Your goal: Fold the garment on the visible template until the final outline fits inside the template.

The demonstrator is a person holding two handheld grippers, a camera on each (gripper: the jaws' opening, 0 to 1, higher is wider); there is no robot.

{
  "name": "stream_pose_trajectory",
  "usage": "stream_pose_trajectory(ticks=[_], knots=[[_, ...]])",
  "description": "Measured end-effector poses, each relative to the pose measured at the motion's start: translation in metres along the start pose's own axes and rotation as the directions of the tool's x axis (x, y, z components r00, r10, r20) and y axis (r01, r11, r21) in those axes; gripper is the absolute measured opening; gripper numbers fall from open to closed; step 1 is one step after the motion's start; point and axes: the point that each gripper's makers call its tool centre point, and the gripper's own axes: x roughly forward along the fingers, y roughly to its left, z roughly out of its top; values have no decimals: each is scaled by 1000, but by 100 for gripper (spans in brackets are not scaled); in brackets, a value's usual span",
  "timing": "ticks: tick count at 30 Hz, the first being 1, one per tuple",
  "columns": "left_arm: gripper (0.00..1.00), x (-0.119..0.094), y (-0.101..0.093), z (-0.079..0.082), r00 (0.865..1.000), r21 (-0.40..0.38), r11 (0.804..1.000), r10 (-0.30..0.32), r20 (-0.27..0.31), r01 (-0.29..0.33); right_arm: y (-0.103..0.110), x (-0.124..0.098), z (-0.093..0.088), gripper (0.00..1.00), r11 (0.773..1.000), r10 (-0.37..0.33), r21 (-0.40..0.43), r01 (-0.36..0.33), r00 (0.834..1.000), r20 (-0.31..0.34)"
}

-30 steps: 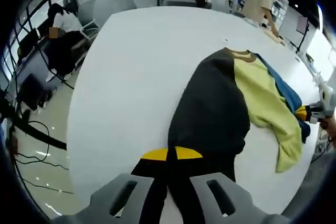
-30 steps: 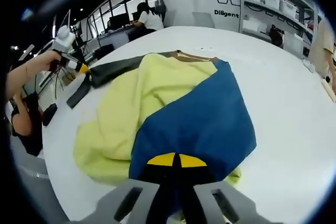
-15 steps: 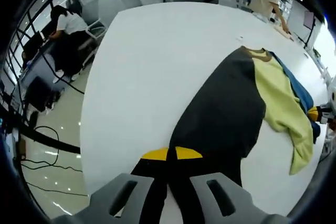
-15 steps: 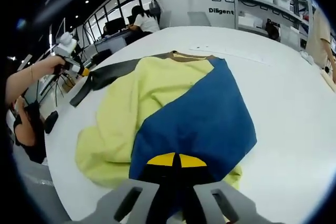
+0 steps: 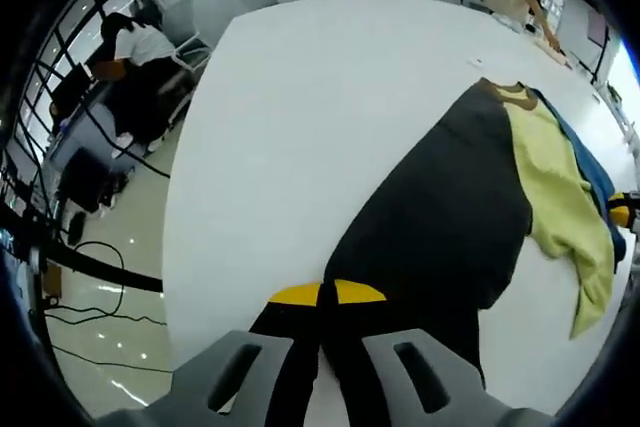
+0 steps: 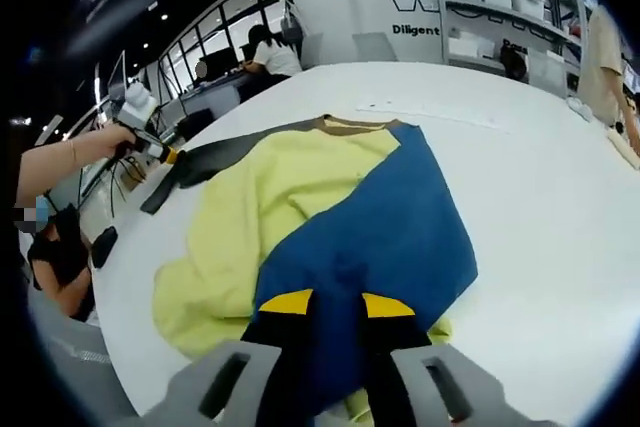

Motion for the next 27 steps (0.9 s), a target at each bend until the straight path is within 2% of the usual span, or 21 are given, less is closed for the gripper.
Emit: stream_pose_trajectory(ticks=[3, 5, 6, 8, 13, 16, 18, 22, 27], knots=[[2, -2, -2, 0, 1000, 0, 1000, 2, 7, -2, 7, -4, 2, 29, 1000, 20, -10, -20, 1000, 13], [4, -3, -2, 1, 1000, 1, 1000, 3, 9, -3, 9, -5, 2, 32, 1000, 23, -21, -23, 1000, 13], [3, -6, -1, 0, 1000, -21, 1000, 12, 14, -12, 8, -6, 4, 32, 998, 18, -54, -17, 1000, 24], [4, -7, -2, 2, 1000, -72, 997, -7, 31, 9, 10, -8, 6, 34, 998, 22, -63, -20, 999, 30], [10, -17, 4, 4, 998, -58, 998, 35, 43, -33, 19, -14, 7, 42, 995, 51, -86, -48, 998, 36], [20, -23, 1, 2, 999, -49, 999, 25, 48, -22, 20, -15, 3, 50, 993, 50, -107, -47, 999, 21], [28, -28, -5, 0, 998, -57, 998, 27, 48, -24, 22, -16, 0, 51, 992, 52, -119, -50, 999, 15], [44, -36, -20, 5, 994, -34, 999, -1, 109, 5, 26, -19, -2, 53, 987, 50, -151, -49, 999, 9], [63, -46, -35, 6, 990, -12, 1000, -26, 137, 28, 34, -22, -6, 60, 979, 61, -197, -60, 998, -1]])
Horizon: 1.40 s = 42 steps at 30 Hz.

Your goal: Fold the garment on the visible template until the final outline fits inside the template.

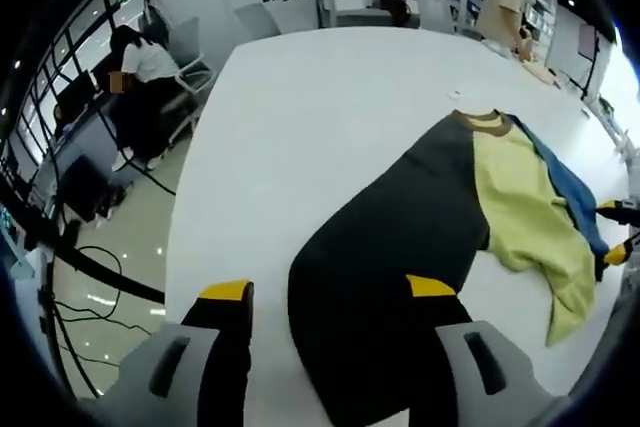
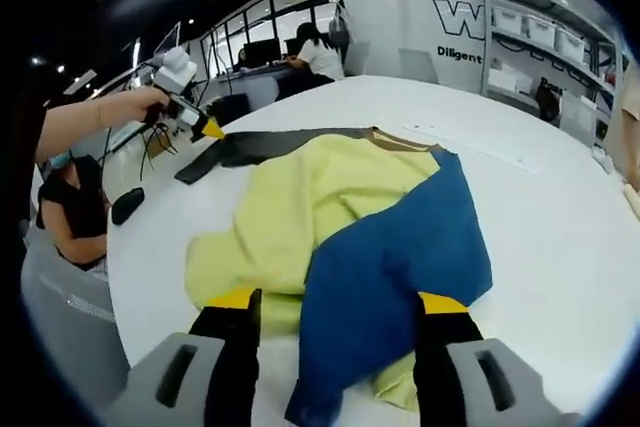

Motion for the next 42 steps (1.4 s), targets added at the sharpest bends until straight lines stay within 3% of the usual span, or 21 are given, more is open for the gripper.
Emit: stream_pose_trajectory(ticks=[6, 11, 26, 33, 42], knots=[[90, -10, -24, 7, 996, 23, 998, -57, 67, 56, 3, -1, -4, 63, 1000, 2, -19, -2, 1000, -14], [99, -14, -36, 8, 994, 48, 996, -81, 79, 77, 5, -3, -6, 62, 1000, 6, -26, -6, 1000, -13], [99, -32, -85, -9, 979, 153, 975, -178, 99, 162, 7, -7, -14, 59, 998, 4, -60, -6, 999, -37], [99, -42, -120, -13, 962, 195, 953, -256, 100, 233, 6, -7, -19, 55, 998, 4, -67, -8, 999, -54], [95, -52, -154, -23, 944, 242, 929, -313, 108, 280, 7, -6, -25, 50, 996, -4, -87, -2, 998, -66]])
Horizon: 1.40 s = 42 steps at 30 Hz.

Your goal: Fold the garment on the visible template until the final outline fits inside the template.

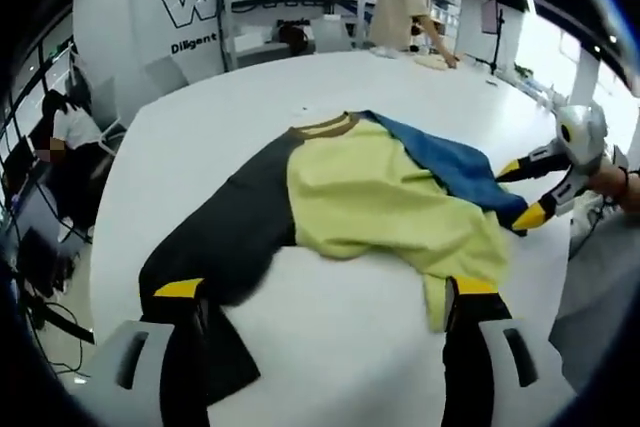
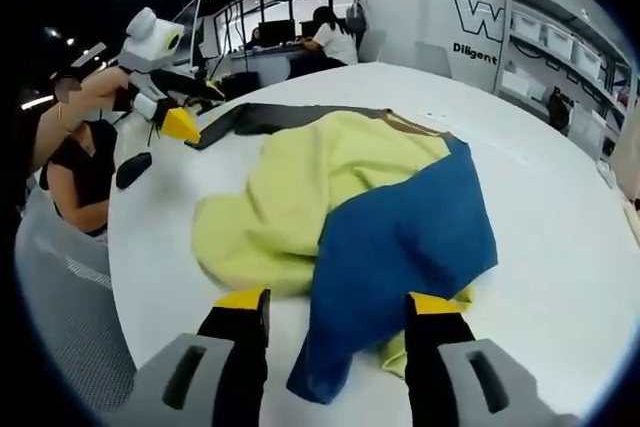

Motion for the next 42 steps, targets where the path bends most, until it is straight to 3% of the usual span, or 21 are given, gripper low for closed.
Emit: stream_pose_trajectory(ticks=[8, 12, 14, 22, 31, 37, 42], knots=[[81, 9, -29, -13, 996, 18, 996, -82, -34, 82, 3, 2, -8, 35, 997, -10, -73, 7, 999, -39], [71, 11, -48, -17, 990, 17, 991, -136, -36, 136, -3, 1, -12, 19, 991, -33, -132, 25, 998, -56], [67, 13, -60, -17, 987, 48, 986, -157, -22, 158, -4, 0, -11, 11, 991, -38, -133, 31, 998, -51], [50, 18, -82, -26, 981, 51, 981, -187, -47, 189, -6, -1, -10, 0, 991, -40, -130, 34, 998, -47], [30, 28, -94, -36, 975, 38, 977, -206, -85, 210, -15, -12, 2, 0, 993, -63, -96, 61, 998, -11], [29, 34, -94, -44, 975, 49, 980, -185, -121, 192, -31, -25, 20, 0, 989, -129, -71, 132, 991, 39], [26, 36, -100, -46, 967, -13, 978, -209, -143, 210, -51, -34, 32, 0, 987, -156, -29, 158, 986, 66]])
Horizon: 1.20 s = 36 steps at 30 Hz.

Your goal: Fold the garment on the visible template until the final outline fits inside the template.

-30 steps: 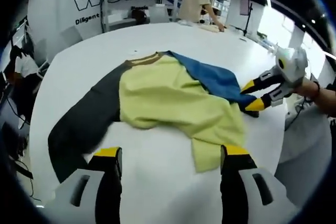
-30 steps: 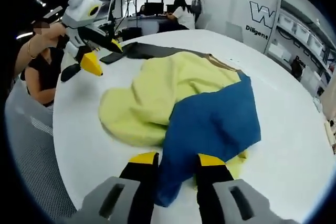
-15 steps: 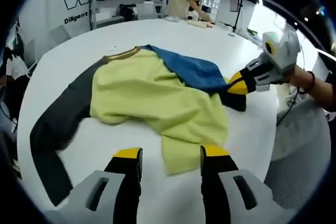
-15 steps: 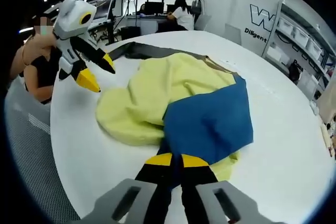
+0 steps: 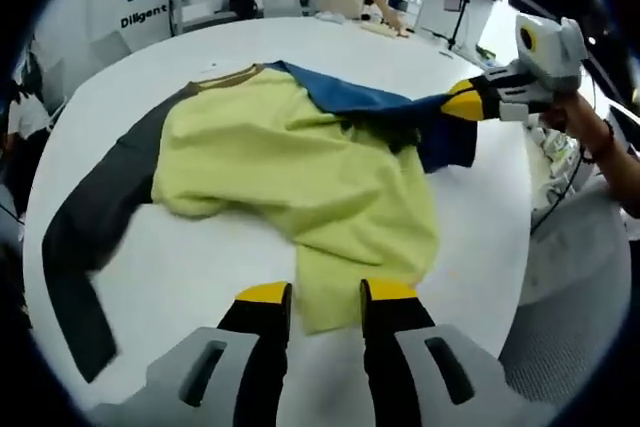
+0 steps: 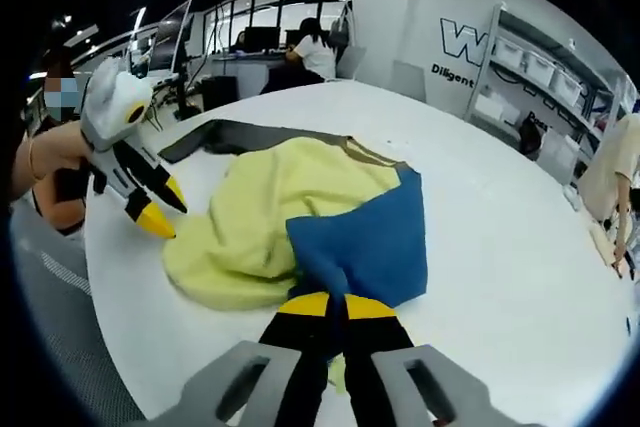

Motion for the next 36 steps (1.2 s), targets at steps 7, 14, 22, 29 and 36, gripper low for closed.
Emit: stream_pose_trajectory(ticks=[7, 14, 22, 29, 36], knots=[[23, 4, -6, -3, 1000, 10, 1000, 2, -13, -2, -44, -6, 12, 0, 996, -88, 25, 88, 996, 10], [18, 4, -4, -6, 999, 57, 997, 50, -13, -49, -86, -10, 17, 0, 985, -154, 81, 152, 988, 13], [1, 5, -2, -10, 998, 95, 994, 54, -11, -53, -121, -15, 7, 0, 966, -230, 114, 230, 973, -17], [1, 2, -6, -14, 999, 74, 996, 46, -18, -45, -141, -15, -4, 0, 955, -267, 120, 272, 962, -57], [1, -8, -12, -22, 1000, 63, 998, 19, -22, -17, -163, -15, -12, 0, 941, -310, 117, 319, 947, -85]])
